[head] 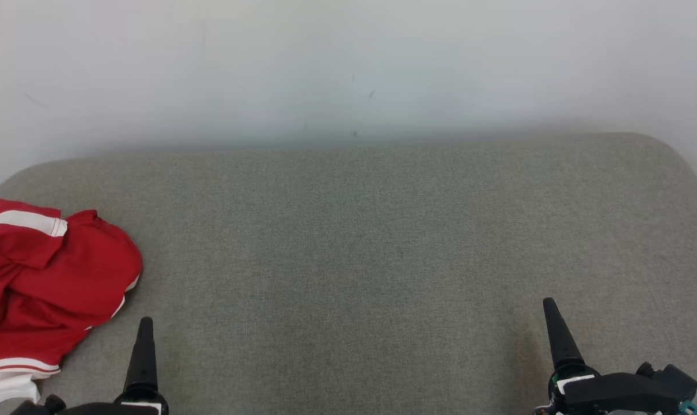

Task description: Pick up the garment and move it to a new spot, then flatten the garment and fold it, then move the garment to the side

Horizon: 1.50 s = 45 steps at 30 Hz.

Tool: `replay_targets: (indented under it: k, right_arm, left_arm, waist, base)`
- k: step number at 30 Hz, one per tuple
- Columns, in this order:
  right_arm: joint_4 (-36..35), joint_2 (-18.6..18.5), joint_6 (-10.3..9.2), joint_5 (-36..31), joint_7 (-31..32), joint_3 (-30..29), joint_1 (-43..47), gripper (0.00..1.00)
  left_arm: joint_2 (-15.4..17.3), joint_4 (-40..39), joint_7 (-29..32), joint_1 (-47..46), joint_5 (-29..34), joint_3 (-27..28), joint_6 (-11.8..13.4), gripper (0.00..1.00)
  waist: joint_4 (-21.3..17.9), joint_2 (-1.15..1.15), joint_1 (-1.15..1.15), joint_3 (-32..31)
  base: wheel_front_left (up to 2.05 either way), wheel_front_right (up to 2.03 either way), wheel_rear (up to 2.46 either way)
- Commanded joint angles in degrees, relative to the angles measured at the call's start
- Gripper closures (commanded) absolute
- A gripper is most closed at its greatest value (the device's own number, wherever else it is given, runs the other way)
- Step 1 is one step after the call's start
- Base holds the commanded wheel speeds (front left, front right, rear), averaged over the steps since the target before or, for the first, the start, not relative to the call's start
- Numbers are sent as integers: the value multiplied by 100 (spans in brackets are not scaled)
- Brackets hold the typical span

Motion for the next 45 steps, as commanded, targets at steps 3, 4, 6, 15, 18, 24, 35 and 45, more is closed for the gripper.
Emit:
replay_targets:
  k: [3,4,6,15,18,24,35,45]
  right_arm:
    - [-151,-6,-3,-422,-101,27,-26,0]
    - [-165,-5,-3,-541,-121,31,-17,0]
    - [-199,-5,-3,-814,-165,48,-4,0]
    - [-249,-4,-4,-2036,-348,116,50,0]
    - [-251,-4,-4,-2371,-404,143,65,0]
    - [-270,-4,-5,-2970,-514,202,99,0]
    - [-277,-3,-6,-3804,-699,266,156,0]
    - [-290,-3,-7,-4411,-854,319,198,0]
  left_arm:
    - [23,-178,-100,0,484,-75,76,0]
    - [24,-199,-119,13,621,-99,100,0]
    - [24,-236,-163,35,900,-146,134,0]
    - [40,-296,-347,107,2196,-334,255,0]
    - [69,-286,-402,121,2610,-422,301,0]
    - [110,-321,-513,162,3169,-546,370,0]
    - [147,-366,-703,223,3914,-684,470,0]
    - [163,-432,-854,269,4525,-781,544,0]
  waist:
    - [-3,0,0,5]
    - [-4,0,0,7]
    - [-5,0,0,11]
    - [-4,0,0,13]
    - [-4,0,0,12]
    - [-4,0,0,12]
    - [-3,0,0,19]
    - [-8,0,0,38]
  base:
    - [0,0,0]
    - [0,0,0]
    - [0,0,0]
    - [0,0,0]
    - [0,0,0]
    - [0,0,0]
    - [0,0,0]
    - [0,0,0]
